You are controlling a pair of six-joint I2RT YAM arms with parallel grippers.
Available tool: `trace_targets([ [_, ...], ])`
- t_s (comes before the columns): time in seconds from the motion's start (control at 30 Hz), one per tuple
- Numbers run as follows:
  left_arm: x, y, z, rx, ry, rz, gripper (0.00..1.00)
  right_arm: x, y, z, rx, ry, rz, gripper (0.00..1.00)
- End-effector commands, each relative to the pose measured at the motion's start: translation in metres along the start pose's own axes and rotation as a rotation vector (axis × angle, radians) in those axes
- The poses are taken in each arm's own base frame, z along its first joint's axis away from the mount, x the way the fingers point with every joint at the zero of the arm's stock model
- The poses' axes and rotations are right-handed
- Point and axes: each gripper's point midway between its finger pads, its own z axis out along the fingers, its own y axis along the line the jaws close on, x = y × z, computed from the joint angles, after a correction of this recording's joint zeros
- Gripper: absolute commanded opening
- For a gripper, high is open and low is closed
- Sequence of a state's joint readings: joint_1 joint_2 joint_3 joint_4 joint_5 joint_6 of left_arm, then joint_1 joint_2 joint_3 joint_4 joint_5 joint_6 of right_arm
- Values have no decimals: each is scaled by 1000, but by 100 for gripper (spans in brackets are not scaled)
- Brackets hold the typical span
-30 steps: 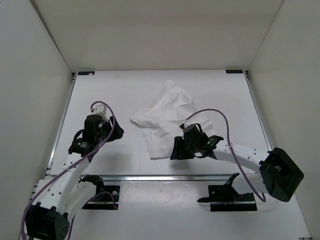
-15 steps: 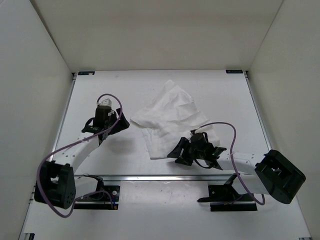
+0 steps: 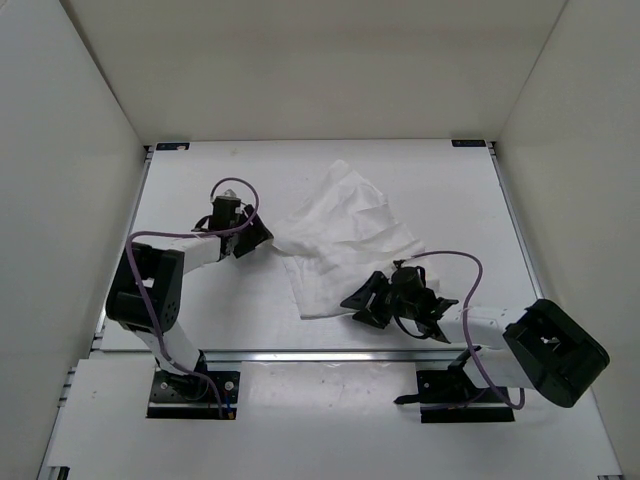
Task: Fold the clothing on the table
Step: Flatten the skirt out
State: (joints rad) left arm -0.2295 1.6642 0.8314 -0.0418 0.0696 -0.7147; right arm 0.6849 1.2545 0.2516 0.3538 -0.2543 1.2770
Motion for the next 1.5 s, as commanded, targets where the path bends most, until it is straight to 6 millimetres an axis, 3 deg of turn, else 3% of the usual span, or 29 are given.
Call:
trace_targets([
  [0.0, -17, -23, 9, 67, -58, -63, 72, -13, -5, 1, -5, -40, 3, 54],
  [0.1, -20, -24, 17, 69, -76, -93, 64, -23, -15, 2, 22, -47, -1, 51],
  [0.17, -21, -25, 22, 74, -81, -102, 38, -34, -17, 2, 19, -60, -2, 44],
  [0.2, -20, -26, 24, 82, -69, -102, 28, -35, -19, 2, 22, -50, -10, 29],
  [0.23, -22, -24, 26, 84, -72, -108, 12, -44, -21, 2, 26, -64, 2, 8],
  [0.27, -20, -24, 25, 92, -66, -115, 0, -53, -19, 2, 19, -69, -11, 0],
  [0.3, -19, -26, 23, 105, -63, -113, 0, -55, -23, 4, 32, -59, -23, 0],
  [0.43, -9, -10, 3, 89, -62, -102, 0, -115, -17, 2, 73, -133, -61, 0],
  [0.47, -1, -6, -13, 101, -71, -96, 0, -155, -7, 2, 99, -174, -103, 0],
  [0.5, 3, -5, -19, 107, -71, -98, 0, -179, -1, 4, 118, -181, -145, 0],
  [0.53, 14, 4, -30, 102, -73, -104, 0, -184, -7, 11, 147, -149, -188, 0],
  [0.6, 33, 10, -50, 126, -86, -119, 0, -216, 21, 8, 147, -132, -245, 0],
  [0.7, 51, 13, -69, 149, -111, -143, 0, -199, 34, 10, 173, -64, -316, 1],
  [0.77, 59, 19, -74, 143, -122, -143, 0, -160, 41, 4, 202, -54, -382, 9],
  [0.8, 64, 23, -78, 146, -119, -146, 0, -153, 46, -1, 222, -84, -413, 17],
  [0.83, 69, 28, -80, 145, -114, -151, 0, -128, 36, 2, 260, -49, -442, 22],
  [0.87, 68, 27, -83, 154, -119, -152, 0, -121, 42, -5, 255, -72, -438, 24],
  [0.93, 79, 33, -86, 147, -102, -142, 0, -80, 23, -8, 314, -5, -460, 30],
  [0.97, 76, 29, -92, 162, -122, -138, 0, -75, 24, -12, 314, -19, -454, 31],
  [1.03, 81, 28, -101, 188, -138, -139, 0, -56, 9, -19, 369, -3, -447, 34],
  [1.2, 105, 34, -112, 227, -125, -159, 0, -30, -14, -39, 438, 38, -438, 34],
  [1.33, 122, 42, -110, 239, -107, -147, 0, -12, -24, -45, 438, 75, -416, 34],
  [1.47, 134, 35, -110, 263, -82, -123, 0, 9, -38, -45, 449, 135, -405, 34],
])
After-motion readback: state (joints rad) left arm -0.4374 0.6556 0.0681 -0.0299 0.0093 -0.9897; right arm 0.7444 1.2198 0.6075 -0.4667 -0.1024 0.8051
